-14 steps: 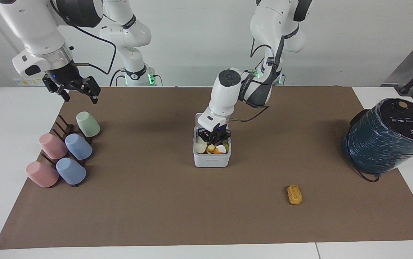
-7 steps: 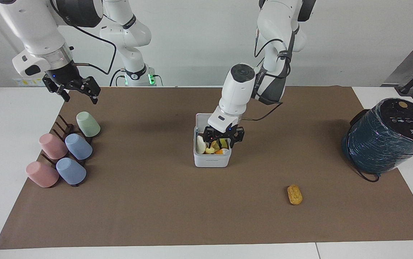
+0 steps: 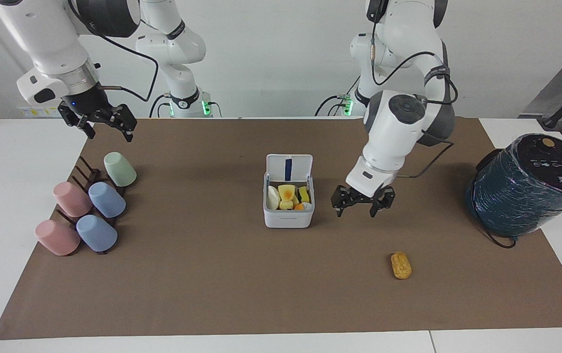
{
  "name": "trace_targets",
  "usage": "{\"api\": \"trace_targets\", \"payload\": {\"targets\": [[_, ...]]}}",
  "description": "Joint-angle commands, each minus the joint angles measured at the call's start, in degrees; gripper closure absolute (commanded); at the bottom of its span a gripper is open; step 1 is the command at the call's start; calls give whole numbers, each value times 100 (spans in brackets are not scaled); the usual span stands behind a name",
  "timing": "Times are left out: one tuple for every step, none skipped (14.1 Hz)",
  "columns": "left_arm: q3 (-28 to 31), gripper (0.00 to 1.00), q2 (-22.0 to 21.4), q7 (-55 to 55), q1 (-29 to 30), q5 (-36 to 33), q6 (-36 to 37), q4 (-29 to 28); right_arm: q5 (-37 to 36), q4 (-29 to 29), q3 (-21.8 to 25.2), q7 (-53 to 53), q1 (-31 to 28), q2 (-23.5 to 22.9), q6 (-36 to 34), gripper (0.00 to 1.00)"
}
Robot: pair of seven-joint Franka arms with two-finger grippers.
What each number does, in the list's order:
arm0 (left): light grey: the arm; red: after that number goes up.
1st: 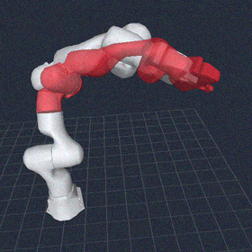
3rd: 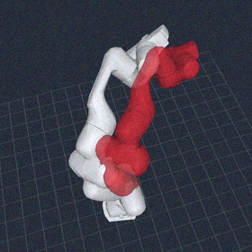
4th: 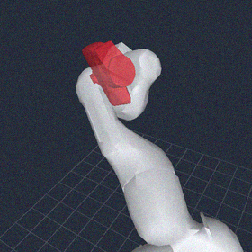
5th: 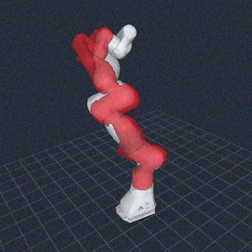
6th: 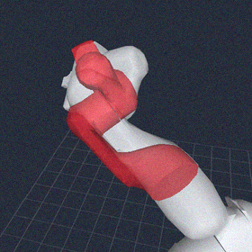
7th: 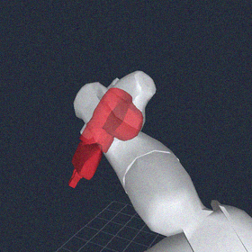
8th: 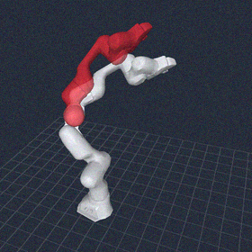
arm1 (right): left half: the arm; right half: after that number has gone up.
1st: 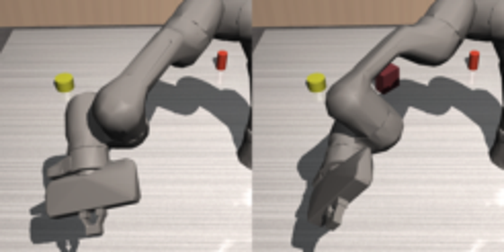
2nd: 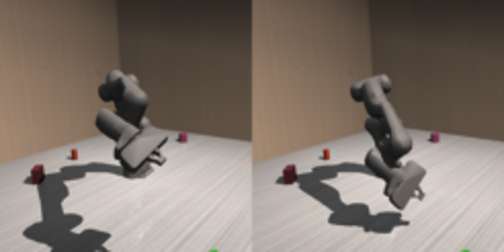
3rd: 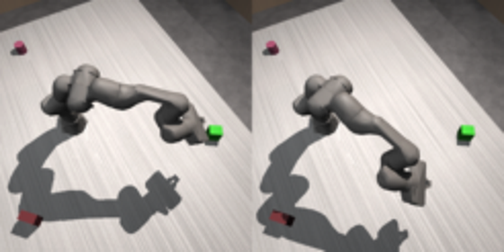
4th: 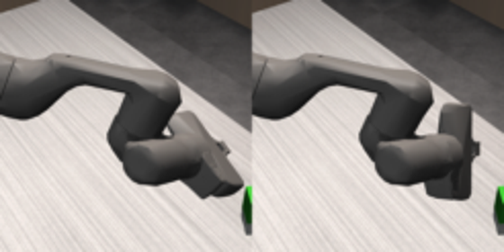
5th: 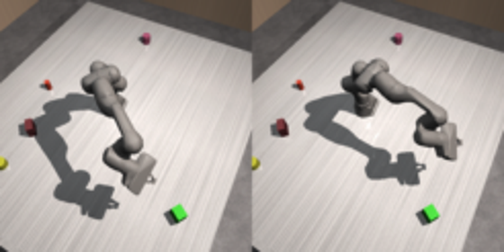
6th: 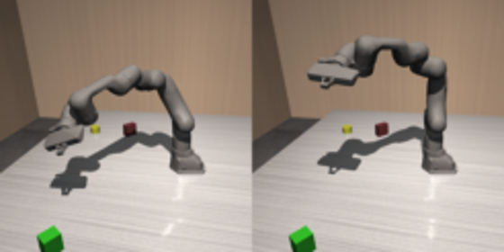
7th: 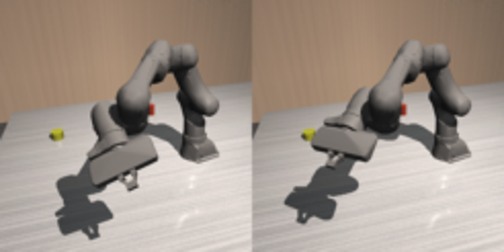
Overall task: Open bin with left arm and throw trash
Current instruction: 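Move the left gripper to the tan bread roll and grasp it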
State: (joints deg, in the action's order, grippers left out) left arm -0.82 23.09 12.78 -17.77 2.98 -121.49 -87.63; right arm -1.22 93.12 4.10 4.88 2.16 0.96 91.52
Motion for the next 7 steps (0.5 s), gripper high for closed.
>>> {"api": "trace_targets", "payload": {"targets": [[-41, 0, 177, -573, 195, -130, -829, -438, 69, 145, -6, 4, -14, 124, 32, 0], [-41, 0, 291, -653, 248, -287, -1058, -500, 69, 145, -6, 4, -14, 124, 32, 0], [-41, 0, 371, -672, 344, -376, -1270, -527, 69, 145, -6, 4, -14, 124, 32, 0], [-41, 0, 424, -785, 414, -420, -1437, -545, 69, 145, -6, 4, -14, 124, 32, 0], [-41, 0, 485, -1056, 520, -430, -1613, -588, 69, 145, -6, 4, -14, 124, 32, 0], [-41, 0, 555, -1328, 651, -447, -1788, -598, 69, 154, -6, 4, -14, 124, 32, 0], [-33, 0, 626, -1531, 739, -456, -1964, -598, 69, 154, -6, 4, -14, 124, 32, 0]]}}
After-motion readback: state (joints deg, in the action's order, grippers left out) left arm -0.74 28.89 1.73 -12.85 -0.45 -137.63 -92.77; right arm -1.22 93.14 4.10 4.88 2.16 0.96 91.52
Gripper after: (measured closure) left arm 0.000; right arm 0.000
